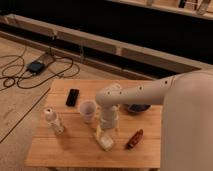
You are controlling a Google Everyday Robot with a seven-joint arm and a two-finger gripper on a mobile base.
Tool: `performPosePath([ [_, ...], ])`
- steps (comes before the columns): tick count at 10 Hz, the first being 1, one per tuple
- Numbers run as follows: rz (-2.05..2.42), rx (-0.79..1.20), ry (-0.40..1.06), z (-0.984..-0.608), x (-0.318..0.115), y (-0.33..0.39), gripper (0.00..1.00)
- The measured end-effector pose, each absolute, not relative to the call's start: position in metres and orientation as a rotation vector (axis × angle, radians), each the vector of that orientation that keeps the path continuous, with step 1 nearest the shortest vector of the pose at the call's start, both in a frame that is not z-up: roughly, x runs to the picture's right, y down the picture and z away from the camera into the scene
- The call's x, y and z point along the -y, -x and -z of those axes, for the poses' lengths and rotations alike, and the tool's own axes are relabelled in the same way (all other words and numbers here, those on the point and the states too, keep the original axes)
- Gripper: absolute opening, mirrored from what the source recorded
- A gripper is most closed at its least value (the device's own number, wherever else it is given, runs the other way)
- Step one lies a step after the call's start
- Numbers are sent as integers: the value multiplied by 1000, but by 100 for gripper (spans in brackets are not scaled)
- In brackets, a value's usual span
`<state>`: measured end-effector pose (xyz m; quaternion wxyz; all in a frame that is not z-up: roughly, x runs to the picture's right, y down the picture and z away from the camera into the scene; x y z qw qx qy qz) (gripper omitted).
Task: Wipe the white sponge on the table
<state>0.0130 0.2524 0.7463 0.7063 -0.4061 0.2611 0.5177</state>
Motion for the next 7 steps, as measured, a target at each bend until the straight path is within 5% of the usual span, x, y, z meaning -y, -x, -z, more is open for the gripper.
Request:
performPosePath([
  [7, -1201, -458, 770, -740, -218, -24, 80],
])
